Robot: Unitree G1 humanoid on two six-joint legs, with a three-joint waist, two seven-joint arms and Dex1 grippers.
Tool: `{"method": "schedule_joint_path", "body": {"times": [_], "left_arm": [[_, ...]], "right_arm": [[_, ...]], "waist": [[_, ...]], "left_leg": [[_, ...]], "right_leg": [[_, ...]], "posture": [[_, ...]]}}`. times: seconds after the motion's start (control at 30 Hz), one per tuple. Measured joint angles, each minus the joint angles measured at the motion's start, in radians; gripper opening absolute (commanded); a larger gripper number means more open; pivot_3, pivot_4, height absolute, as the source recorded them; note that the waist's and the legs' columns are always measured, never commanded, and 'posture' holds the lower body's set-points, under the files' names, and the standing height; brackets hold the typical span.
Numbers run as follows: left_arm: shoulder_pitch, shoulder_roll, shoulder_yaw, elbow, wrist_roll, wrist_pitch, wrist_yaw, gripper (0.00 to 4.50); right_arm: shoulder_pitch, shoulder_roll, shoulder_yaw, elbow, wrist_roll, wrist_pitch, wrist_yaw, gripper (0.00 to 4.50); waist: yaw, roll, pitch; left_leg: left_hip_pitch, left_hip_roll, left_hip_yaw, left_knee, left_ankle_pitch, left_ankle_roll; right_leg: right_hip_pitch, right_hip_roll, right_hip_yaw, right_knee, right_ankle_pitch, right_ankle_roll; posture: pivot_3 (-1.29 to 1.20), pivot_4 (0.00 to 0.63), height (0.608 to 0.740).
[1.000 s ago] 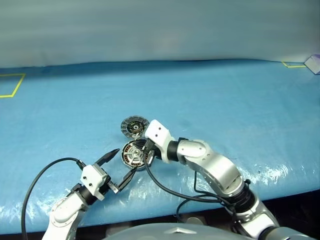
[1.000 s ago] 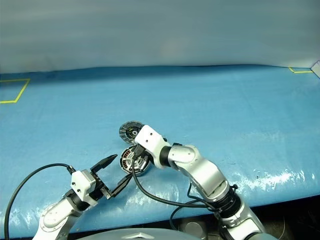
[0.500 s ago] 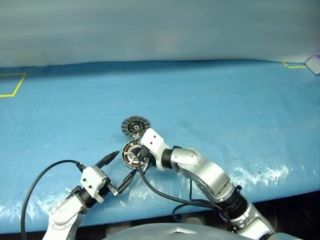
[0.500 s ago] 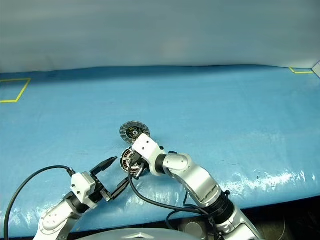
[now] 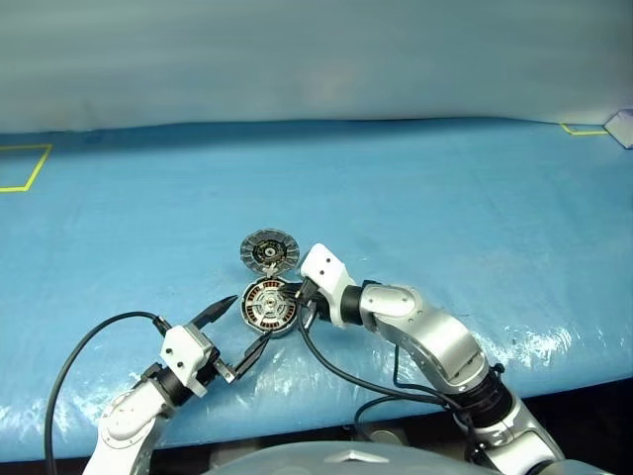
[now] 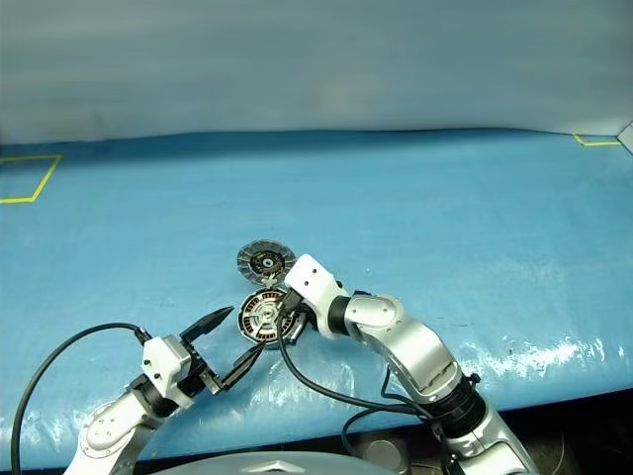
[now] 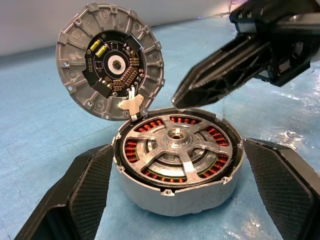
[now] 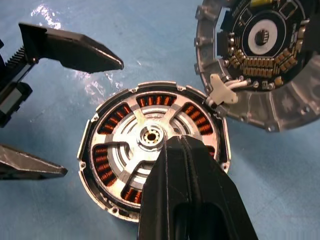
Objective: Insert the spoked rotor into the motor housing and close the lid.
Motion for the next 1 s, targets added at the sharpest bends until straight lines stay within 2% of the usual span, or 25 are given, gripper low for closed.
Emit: {"method": "schedule_joint_path", "body": {"times": [0.1,0.2,0.33,0.43,0.53,0.63,0.8,1.0], "left_arm": [[-0.005,0.0,0.0,0.0,0.0,0.001,0.001,4.5],[0.002,0.0,-0.001,-0.005,0.002,0.005,0.003,4.5],[0.017,-0.006,-0.01,-0.03,0.013,0.006,0.015,4.5],[0.021,-0.012,-0.025,-0.039,0.02,0.017,0.026,4.5],[0.022,-0.016,-0.045,-0.04,0.029,0.018,0.03,4.5],[0.02,-0.019,-0.056,-0.04,0.031,0.018,0.03,4.5],[0.007,-0.02,-0.068,-0.039,0.032,0.016,0.025,4.5],[0.049,-0.029,-0.07,-0.039,0.051,-0.006,0.047,4.5]], "right_arm": [[-0.002,-0.025,0.008,-0.006,0.005,-0.004,0.029,0.03],[-0.034,-0.114,-0.016,-0.013,0.03,0.0,0.093,0.03],[-0.111,-0.26,-0.124,-0.016,0.033,0.048,0.13,0.03],[-0.142,-0.275,-0.204,0.008,0.027,0.067,0.099,0.03],[-0.184,-0.257,-0.224,0.08,-0.009,0.04,0.052,0.03],[-0.258,-0.204,-0.224,0.225,-0.059,-0.068,0.02,0.03],[-0.408,-0.063,-0.208,0.526,-0.119,-0.355,0.047,0.03],[-0.493,0.073,-0.184,0.811,-0.151,-0.534,0.101,0.03]], "waist": [[0.001,0.0,0.0],[0.003,0.0,0.0],[0.009,-0.001,0.0],[0.01,-0.001,0.0],[0.008,-0.001,0.001],[0.004,-0.001,0.001],[-0.001,0.0,0.001],[0.0,0.0,0.001]], "left_leg": [[0.0,0.0,0.0,0.0,0.0,0.0],[-0.001,-0.001,0.0,0.002,0.0,0.0],[-0.001,-0.001,0.0,0.003,0.0,0.0],[-0.001,0.0,0.0,0.001,0.0,0.0],[-0.001,0.0,0.001,0.001,0.0,0.0],[-0.001,0.0,0.002,0.001,0.0,0.0],[0.001,0.0,0.002,0.0,0.0,0.0],[0.0,0.0,0.002,-0.001,0.0,0.0]], "right_leg": [[0.0,0.0,0.0,0.0,0.0,0.0],[0.001,-0.001,0.0,-0.001,0.0,0.001],[0.001,-0.001,0.0,-0.001,0.0,0.001],[0.001,0.0,0.0,0.0,0.0,0.0],[0.0,0.0,0.0,0.0,0.0,0.0],[0.0,0.0,0.001,-0.001,0.001,0.001],[0.001,0.001,0.001,0.0,0.003,0.003],[0.0,0.0,0.002,-0.001,0.006,-0.002]], "posture": [[0.0,0.15,0.74],[0.0,0.15,0.74],[0.0,0.15,0.74],[0.0,0.15,0.74],[0.0,0.15,0.74],[0.0,0.15,0.74],[0.0,0.15,0.74],[0.0,0.15,0.74]]}}
